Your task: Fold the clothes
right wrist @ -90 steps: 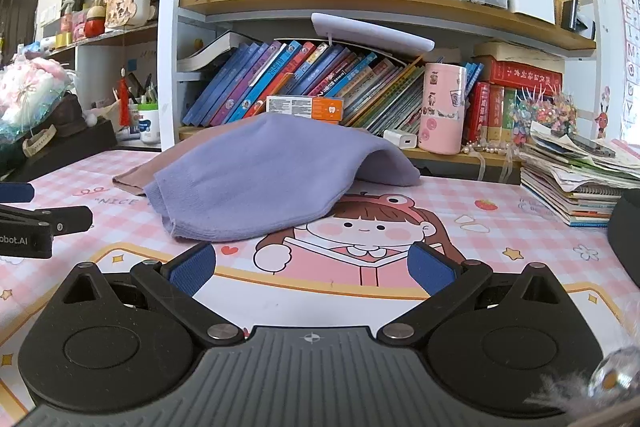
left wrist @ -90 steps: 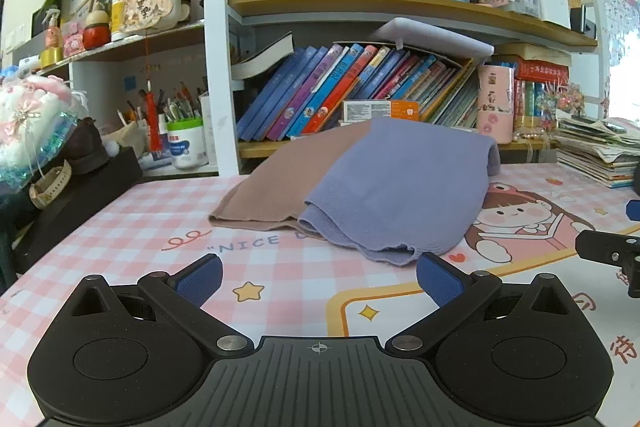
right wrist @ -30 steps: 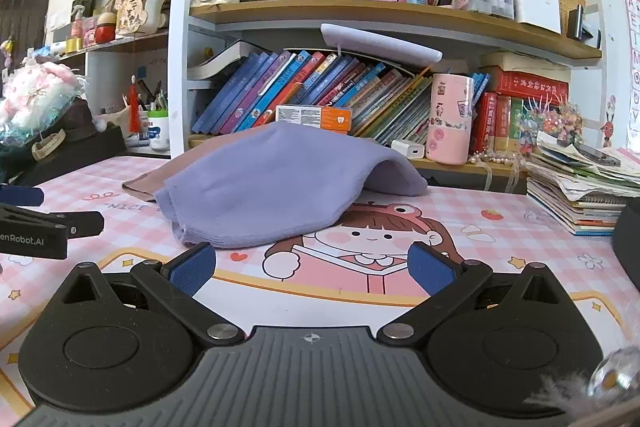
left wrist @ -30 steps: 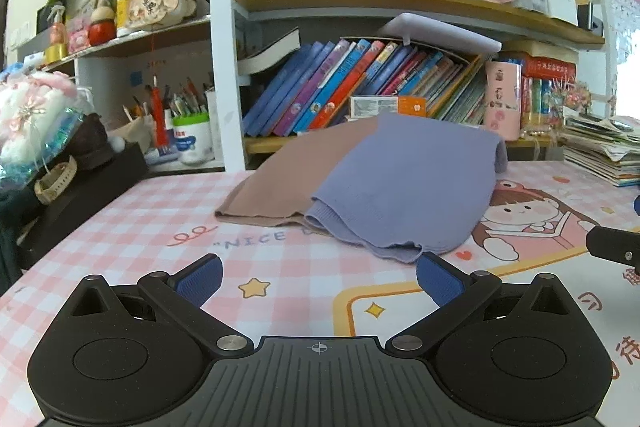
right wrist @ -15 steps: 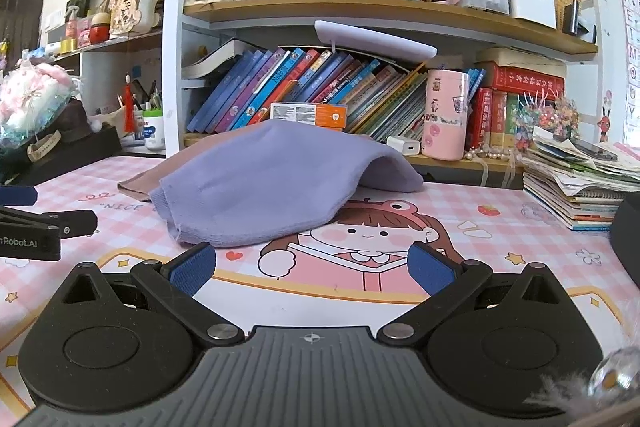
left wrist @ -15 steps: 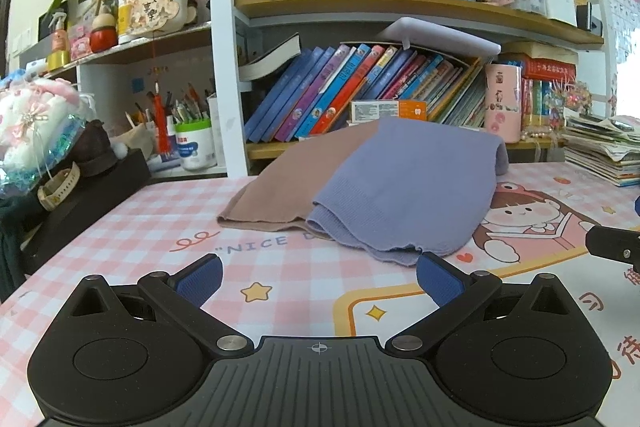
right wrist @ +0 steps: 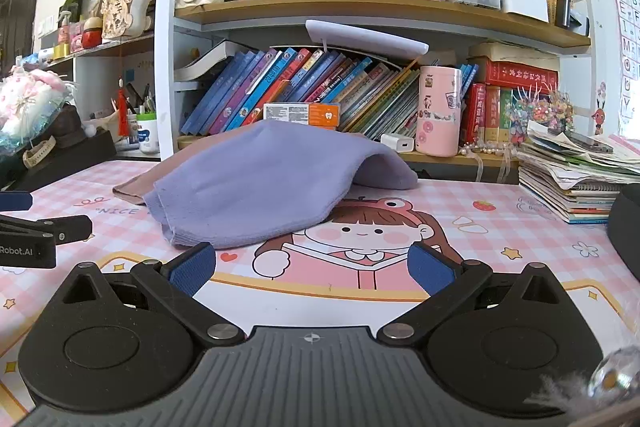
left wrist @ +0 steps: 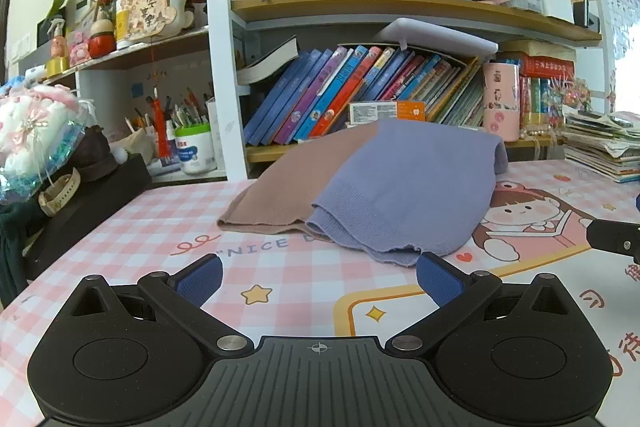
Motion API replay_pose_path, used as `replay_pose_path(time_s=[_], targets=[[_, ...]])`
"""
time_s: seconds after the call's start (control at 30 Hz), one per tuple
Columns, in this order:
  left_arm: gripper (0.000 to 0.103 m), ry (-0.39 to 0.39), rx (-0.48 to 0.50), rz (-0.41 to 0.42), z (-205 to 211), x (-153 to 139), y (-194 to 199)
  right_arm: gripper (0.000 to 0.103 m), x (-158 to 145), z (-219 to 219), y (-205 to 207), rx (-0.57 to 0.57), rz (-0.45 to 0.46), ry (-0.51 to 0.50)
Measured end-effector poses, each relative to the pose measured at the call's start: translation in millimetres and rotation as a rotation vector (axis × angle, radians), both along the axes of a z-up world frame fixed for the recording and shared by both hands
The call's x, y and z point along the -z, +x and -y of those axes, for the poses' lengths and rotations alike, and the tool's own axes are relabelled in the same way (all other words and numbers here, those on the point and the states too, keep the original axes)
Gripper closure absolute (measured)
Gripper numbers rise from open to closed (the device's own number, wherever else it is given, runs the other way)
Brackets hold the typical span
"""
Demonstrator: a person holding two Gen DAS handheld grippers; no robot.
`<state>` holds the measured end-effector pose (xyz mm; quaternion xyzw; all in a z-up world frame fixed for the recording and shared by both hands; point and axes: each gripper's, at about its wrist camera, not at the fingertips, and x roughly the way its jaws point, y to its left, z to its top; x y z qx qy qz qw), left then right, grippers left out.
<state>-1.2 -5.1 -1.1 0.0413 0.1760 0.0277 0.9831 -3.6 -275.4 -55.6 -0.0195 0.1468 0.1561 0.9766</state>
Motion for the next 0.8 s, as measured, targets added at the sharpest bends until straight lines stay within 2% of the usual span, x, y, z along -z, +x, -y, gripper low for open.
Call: replay_pose_path(time_s=[0.8], targets=[[0.0,0.0,-0.002,0.008,-0.2,-0.1,-1.1,0.0,-0.1,0.5,1.3,0.005,0.0,-0.002]])
